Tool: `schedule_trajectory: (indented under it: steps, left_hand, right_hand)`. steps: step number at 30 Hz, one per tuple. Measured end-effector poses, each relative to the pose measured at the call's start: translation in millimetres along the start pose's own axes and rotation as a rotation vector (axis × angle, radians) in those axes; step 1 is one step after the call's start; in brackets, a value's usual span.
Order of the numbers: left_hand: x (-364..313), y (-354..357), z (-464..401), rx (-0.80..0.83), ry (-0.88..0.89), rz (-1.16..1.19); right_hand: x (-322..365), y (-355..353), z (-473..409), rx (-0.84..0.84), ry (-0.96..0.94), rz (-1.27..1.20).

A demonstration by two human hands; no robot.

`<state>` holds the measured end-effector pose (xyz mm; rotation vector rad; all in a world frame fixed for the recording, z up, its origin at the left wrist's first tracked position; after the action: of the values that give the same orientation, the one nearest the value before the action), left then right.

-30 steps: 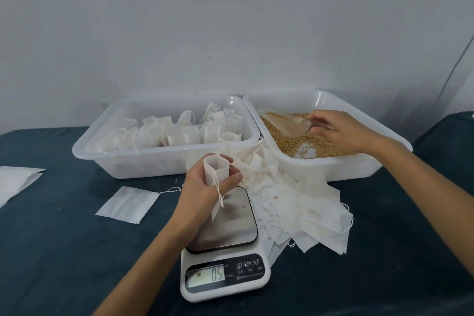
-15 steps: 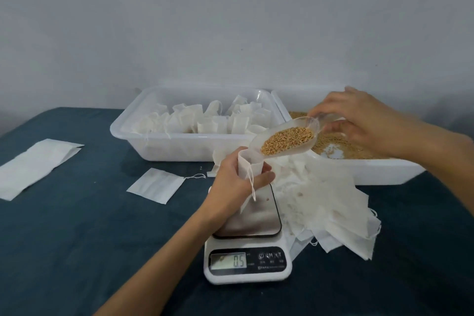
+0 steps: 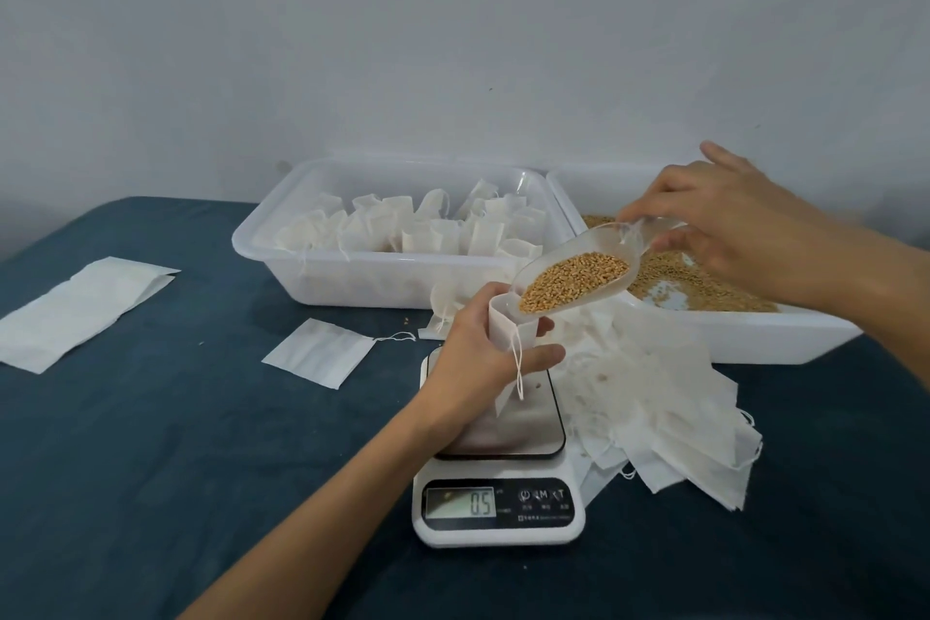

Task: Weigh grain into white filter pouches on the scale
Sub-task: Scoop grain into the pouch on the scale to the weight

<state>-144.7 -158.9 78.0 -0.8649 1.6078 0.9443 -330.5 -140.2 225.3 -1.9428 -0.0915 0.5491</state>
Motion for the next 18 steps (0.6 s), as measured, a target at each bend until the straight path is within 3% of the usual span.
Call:
schedule_trajectory:
  steps: [18]
  left_hand:
    - [2.5,-0.5,0.7,-0.015,-0.034,0.044]
  right_hand:
    - [8.4,-7.1,1.0,-0.001,0.016,0.054]
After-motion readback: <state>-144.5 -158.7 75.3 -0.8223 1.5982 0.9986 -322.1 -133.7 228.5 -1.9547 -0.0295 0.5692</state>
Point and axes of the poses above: each hand's wrist, its own z-axis away from the middle knuckle, its own y-axis out of the palm, x = y × z, the point moved 9 cm from there along -z, towards the middle knuckle, and after that the axes turned 10 degrees about z, right-handed, at the moved point
